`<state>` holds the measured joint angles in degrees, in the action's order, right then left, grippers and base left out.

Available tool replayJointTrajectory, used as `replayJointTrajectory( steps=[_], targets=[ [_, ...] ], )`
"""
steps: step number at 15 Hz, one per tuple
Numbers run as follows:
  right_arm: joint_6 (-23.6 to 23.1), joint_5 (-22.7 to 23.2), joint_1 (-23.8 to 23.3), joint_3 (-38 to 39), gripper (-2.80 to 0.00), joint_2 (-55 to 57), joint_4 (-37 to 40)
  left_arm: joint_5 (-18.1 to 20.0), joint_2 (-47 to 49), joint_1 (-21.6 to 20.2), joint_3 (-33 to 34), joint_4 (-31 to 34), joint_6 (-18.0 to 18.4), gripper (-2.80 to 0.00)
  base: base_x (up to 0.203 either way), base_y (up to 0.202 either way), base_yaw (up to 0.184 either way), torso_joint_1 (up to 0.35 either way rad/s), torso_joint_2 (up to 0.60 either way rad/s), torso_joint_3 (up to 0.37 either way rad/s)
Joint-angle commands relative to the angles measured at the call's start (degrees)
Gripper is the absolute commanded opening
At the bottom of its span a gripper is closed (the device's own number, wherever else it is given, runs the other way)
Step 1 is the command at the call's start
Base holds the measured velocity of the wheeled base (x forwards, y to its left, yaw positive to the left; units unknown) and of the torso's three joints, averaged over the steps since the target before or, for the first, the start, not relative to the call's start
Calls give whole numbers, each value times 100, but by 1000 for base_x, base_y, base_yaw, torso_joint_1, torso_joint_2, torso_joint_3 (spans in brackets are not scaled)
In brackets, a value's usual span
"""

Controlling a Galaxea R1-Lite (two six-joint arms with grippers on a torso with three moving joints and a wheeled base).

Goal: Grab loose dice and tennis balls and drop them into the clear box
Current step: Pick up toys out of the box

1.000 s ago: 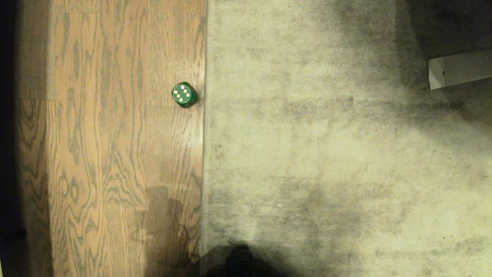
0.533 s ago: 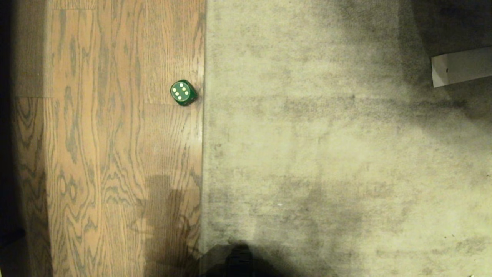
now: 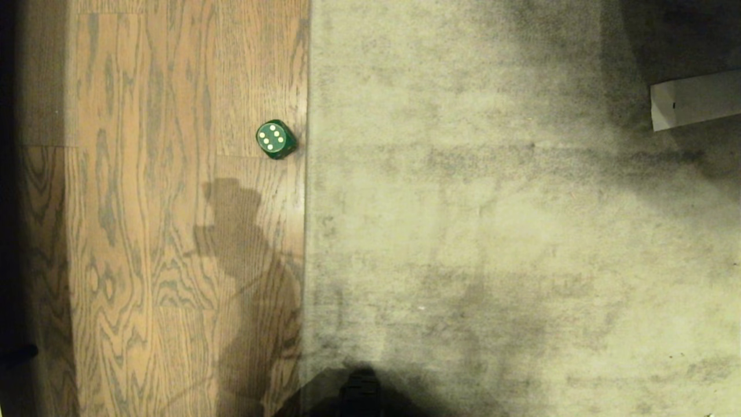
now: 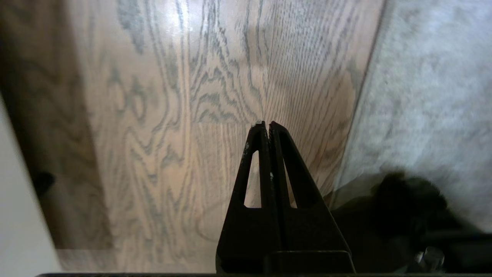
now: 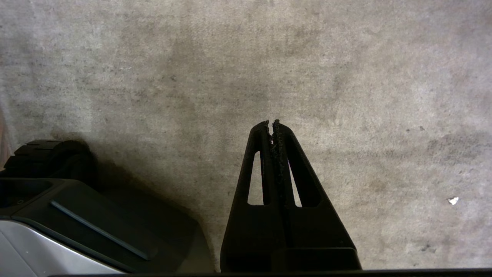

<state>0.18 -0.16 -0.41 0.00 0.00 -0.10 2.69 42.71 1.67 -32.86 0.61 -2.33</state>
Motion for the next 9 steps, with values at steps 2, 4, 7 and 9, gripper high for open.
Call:
replayJointTrajectory(
  steps=[2,4,7,9],
  targets=[
    [-1,4,-2,0,-280,0,1,-347,2297,604,-1066,-71,-416,-280,0,0,0,0,0,0],
    [-1,-1,5,0,-280,0,0,-925,2867,1547,-1531,-108,-866,-280,0,0,0,0,0,0],
    [-1,-2,-2,0,-280,0,-7,-1361,3661,2224,-2140,-94,-1409,-280,0,0,0,0,0,0],
    [-1,1,-2,0,-280,0,0,-1521,4045,2448,-2457,-45,-1705,-280,0,0,0,0,0,0]
  ],
)
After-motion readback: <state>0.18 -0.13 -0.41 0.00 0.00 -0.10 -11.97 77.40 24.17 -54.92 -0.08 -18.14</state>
